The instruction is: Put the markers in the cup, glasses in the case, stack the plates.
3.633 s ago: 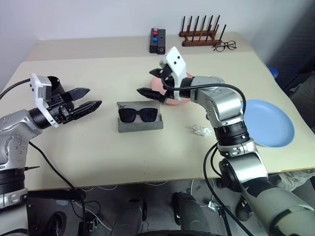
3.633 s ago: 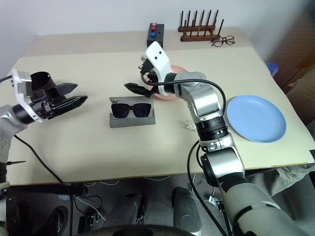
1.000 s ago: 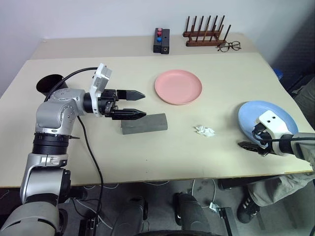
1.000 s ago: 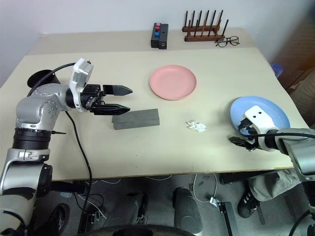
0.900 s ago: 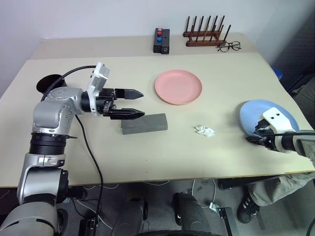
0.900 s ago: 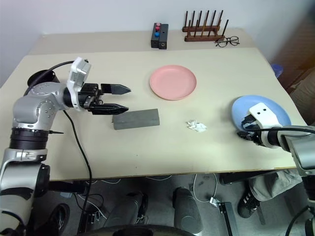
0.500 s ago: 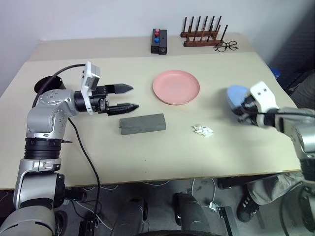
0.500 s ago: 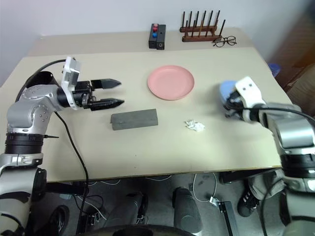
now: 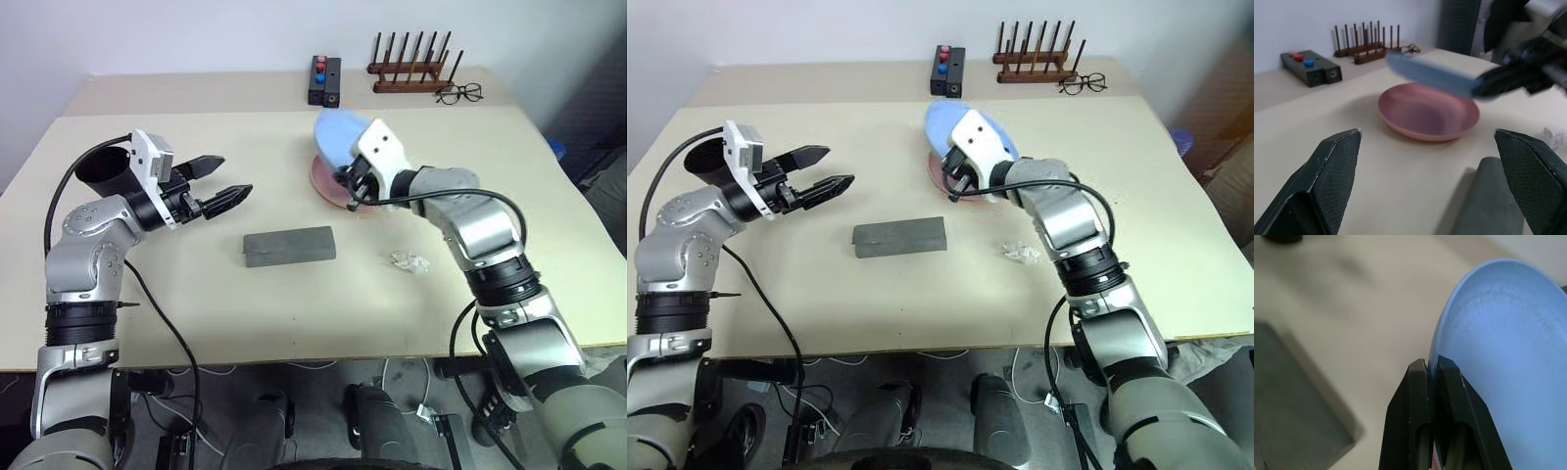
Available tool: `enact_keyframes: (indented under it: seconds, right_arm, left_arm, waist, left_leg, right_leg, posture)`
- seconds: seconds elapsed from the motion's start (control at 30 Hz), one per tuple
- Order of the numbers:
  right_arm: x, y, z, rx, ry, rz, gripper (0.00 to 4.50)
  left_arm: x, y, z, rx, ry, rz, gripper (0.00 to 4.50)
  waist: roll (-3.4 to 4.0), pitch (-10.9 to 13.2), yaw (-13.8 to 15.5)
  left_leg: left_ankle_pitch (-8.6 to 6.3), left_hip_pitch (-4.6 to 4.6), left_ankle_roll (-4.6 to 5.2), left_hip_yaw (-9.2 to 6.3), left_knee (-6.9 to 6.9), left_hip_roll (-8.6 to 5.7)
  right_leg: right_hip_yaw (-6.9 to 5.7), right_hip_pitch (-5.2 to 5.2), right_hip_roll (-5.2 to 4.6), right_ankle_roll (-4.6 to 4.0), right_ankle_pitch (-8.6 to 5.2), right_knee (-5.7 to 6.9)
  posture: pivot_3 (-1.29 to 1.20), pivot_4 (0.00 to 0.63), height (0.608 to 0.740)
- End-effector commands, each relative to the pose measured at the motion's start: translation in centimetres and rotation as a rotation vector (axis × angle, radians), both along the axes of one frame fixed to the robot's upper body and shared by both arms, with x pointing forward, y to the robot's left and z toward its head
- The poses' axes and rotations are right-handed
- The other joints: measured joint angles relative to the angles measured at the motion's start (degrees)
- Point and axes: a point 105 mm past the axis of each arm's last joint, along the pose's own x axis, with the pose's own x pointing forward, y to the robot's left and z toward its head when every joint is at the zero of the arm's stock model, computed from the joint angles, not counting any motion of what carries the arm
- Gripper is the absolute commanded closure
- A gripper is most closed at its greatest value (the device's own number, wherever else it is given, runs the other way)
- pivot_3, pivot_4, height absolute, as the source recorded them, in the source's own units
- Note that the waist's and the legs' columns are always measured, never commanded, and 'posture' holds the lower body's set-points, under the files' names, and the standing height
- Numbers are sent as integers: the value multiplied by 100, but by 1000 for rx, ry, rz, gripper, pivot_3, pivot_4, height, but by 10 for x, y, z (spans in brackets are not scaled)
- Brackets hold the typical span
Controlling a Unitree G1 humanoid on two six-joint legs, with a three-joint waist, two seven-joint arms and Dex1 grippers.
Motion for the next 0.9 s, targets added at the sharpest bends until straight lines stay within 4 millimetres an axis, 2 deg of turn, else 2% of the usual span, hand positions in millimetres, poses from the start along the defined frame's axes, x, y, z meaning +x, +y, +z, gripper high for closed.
enact_keyframes:
  seconds: [0.03, 0.1, 0.2, 0.3, 0.37, 0.43, 0.5, 0.57, 0.7, 0.8, 0.9]
  right_arm:
    - [3, -5, 17, 7, -57, 1, 3852]
    - [5, -7, 17, 12, -54, -14, 3125]
    - [2, -6, 20, 37, -48, 0, 1595]
    - [-1, -18, 34, 136, -8, -12, 125]
    - [-12, -29, 38, 236, 98, 14, 40]
    - [-28, -43, 29, 235, 203, 36, 40]
    - [-48, -57, 11, 168, 301, 45, 40]
    - [-64, -64, -2, 130, 376, 44, 40]
    - [-82, -73, -27, 11, 442, 28, 40]
    - [-87, -86, -52, -92, 468, -34, 40]
    - [-82, -89, -60, -91, 462, -77, 40]
  left_arm:
    - [-6, 2, 12, -15, -43, 5, 0]
    - [-7, 3, 11, -18, -38, 9, 0]
    - [-7, 2, 10, -21, -38, 11, 0]
    - [-10, -2, 11, -27, -41, -35, 0]
    - [-21, -9, 15, -82, 18, -136, 0]
    - [-38, -15, 17, -125, 106, -265, 0]
    - [-52, -25, 22, -144, 180, -372, 0]
    - [-60, -35, 19, -74, 198, -432, 0]
    - [-61, -42, -6, 225, 36, -439, 0]
    - [-55, -44, -11, 265, -19, -444, 0]
    - [-49, -44, -7, 224, 1, -440, 0]
  waist:
    - [0, 0, -13]
    - [0, 0, -20]
    - [0, 0, -31]
    - [0, 0, -24]
    - [0, 0, -11]
    - [0, 0, 10]
    - [-1, -1, 28]
    - [-1, -1, 14]
    - [17, -1, -38]
    - [17, -2, 0]
    - [16, -1, 21]
  left_leg:
    - [0, 0, 0, 0, 0, 2]
    - [0, 0, -1, 0, 0, 2]
    - [0, 0, -1, 0, -2, 4]
    - [1, 0, -1, 1, -3, 4]
    - [1, 0, -1, 2, -2, 3]
    - [0, -10, 0, -3, -1, 3]
    - [-3, -13, 6, -6, -1, 2]
    - [-6, -13, 10, -5, -1, 2]
    - [-6, 1, 10, 14, -5, 5]
    - [-10, 8, 17, 19, -10, 17]
    - [-15, 8, 27, 11, -6, 15]
  right_leg:
    - [0, 0, 2, 0, 0, 1]
    - [0, -2, 3, 0, 0, 2]
    - [1, -4, 4, 0, 0, 4]
    - [1, -6, 5, -1, 0, 4]
    - [2, -5, 4, -1, 0, 4]
    - [0, -7, 3, -1, 0, 1]
    - [-2, -6, 1, -1, 0, -4]
    - [-3, -3, 0, -1, 0, -7]
    - [10, -4, 1, -1, 0, -2]
    - [15, -3, 7, -12, 7, -1]
    - [6, 5, 8, -12, 7, -4]
  posture:
    - [0, 150, 740]
    - [0, 150, 740]
    - [0, 150, 740]
    - [0, 150, 740]
    - [0, 150, 740]
    - [0, 150, 740]
    - [0, 150, 740]
    - [0, 150, 740]
    - [0, 150, 740]
    - [0, 150, 740]
    - [0, 150, 740]
